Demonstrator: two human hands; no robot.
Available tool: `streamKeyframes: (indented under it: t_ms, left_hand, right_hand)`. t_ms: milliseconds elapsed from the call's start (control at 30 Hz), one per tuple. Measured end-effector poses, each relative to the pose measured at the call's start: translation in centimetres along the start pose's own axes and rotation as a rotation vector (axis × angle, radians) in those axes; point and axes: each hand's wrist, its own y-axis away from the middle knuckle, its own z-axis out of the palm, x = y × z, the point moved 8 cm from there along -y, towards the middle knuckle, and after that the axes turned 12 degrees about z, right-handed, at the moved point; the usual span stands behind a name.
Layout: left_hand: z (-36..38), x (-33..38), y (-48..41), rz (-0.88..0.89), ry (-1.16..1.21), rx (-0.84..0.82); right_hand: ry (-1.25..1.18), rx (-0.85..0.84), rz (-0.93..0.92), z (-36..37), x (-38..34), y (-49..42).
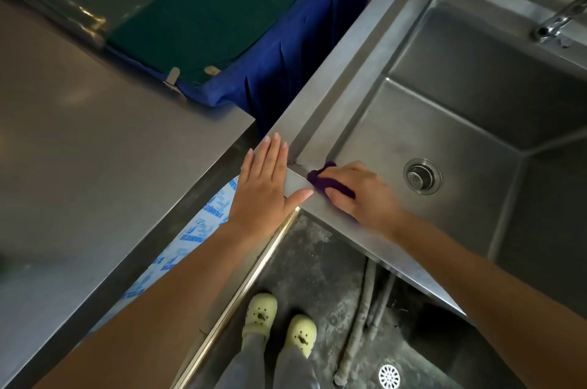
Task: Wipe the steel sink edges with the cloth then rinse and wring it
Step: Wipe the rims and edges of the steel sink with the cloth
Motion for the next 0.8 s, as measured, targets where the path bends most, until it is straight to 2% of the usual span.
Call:
streamKeyframes:
  t_ms: [133, 200, 333, 500, 600, 700, 800]
  left_hand:
    - [0.3, -0.1, 0.1, -0.009, 0.007, -0.005]
    - [0.3, -0.1, 0.1, -0.003, 0.017, -0.008]
    - [0.1, -0.1, 0.1, 0.019, 0.024, -0.009]
    - [0.1, 0.0, 0.2, 0.008, 0.023, -0.008]
    - [0.0, 0.1, 0.2, 0.002, 0.019, -0.006]
    - [0.0, 0.1, 0.2, -0.009, 0.022, -0.006]
    - [0.0, 0.2, 0.2, -0.003, 0.038, 0.000]
  right_hand:
    - [0.013, 0.088, -0.024, 0.7, -1.5, -1.1]
    - [-0.010, 0.069, -0.011, 0.7, -1.8, -1.3]
    - [0.004, 0.018, 0.133, -0.2, -0.2, 1.5]
    - [0.040, 0.137, 0.305, -2.4, 3.6, 7.6]
    - [0.082, 0.232, 0.384, -2.2, 3.6, 7.8]
    - [0.104, 0.287, 0.266, -1.2, 0.4, 5.8]
    - [0.049, 0.202, 0.140, 0.1, -2.7, 2.5]
